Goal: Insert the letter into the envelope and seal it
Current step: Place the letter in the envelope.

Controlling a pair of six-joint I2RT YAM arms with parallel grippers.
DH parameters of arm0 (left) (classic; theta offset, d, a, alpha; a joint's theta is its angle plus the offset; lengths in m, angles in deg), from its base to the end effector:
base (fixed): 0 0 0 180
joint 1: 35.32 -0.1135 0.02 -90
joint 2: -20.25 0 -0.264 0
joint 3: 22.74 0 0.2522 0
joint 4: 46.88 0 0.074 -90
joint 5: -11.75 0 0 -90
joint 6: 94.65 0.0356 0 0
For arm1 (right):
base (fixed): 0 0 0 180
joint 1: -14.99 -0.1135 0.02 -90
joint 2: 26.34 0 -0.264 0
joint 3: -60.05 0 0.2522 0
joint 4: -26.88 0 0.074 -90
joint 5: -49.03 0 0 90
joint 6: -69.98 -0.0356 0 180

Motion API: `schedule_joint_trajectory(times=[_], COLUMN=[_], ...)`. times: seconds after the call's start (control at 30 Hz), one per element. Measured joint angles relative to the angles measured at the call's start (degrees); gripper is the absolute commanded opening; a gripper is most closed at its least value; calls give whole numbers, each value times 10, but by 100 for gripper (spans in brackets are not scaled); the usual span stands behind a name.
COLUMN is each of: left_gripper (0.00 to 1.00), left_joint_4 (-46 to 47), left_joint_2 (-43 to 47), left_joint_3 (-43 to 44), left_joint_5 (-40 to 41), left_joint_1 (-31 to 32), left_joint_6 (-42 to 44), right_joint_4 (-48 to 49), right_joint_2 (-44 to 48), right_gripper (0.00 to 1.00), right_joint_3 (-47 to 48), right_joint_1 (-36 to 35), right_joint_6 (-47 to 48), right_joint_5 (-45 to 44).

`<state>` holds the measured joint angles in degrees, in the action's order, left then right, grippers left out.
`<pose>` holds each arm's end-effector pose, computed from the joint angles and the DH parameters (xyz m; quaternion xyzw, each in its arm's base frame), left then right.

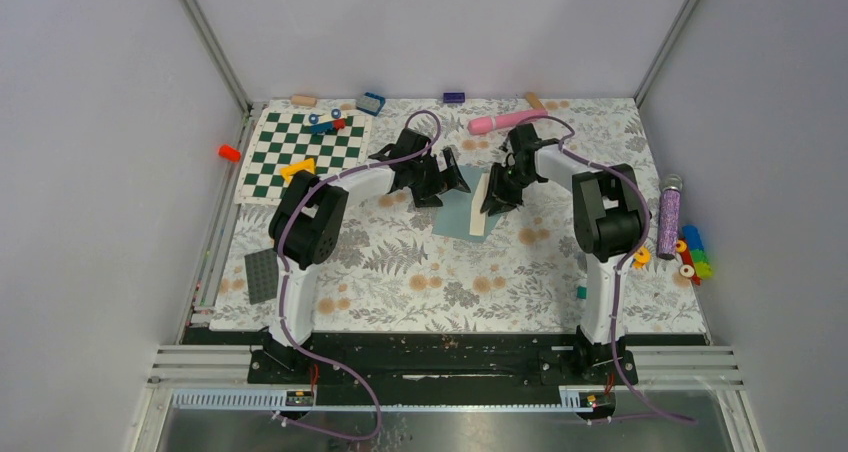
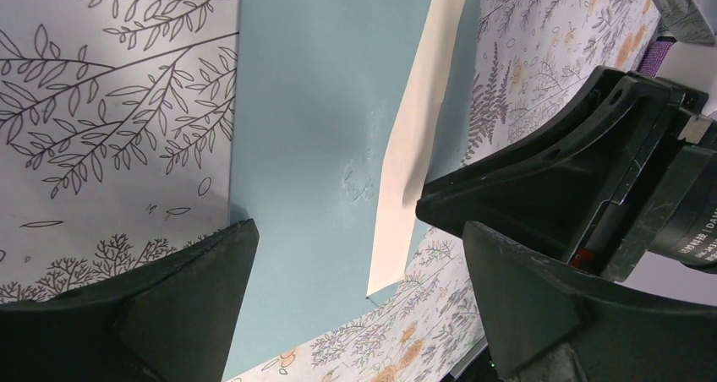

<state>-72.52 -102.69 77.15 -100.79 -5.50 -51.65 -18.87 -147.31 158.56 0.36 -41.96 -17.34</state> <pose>0.3977 -0.2437 0.1560 -0.0689 0.9177 -0.3582 0.1575 0.4110 0.1220 0.1445 0.0227 0.9617 0.2490 0.1126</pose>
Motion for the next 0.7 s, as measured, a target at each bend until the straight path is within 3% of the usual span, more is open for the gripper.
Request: schedule_joint_trajectory(times=[0.7], left_gripper=[99], left_joint_4=[-7], left_joint_2=[2], left_joint_3=[0], left_joint_5=[4], left_joint_1=[-1], left_joint_6=[0], right_joint_4=[45], right_joint_2=[19], right_gripper=[35], right_joint_3=[-37], right_joint_1=[-22], right_joint_6=[-48], right_joint_5=[14])
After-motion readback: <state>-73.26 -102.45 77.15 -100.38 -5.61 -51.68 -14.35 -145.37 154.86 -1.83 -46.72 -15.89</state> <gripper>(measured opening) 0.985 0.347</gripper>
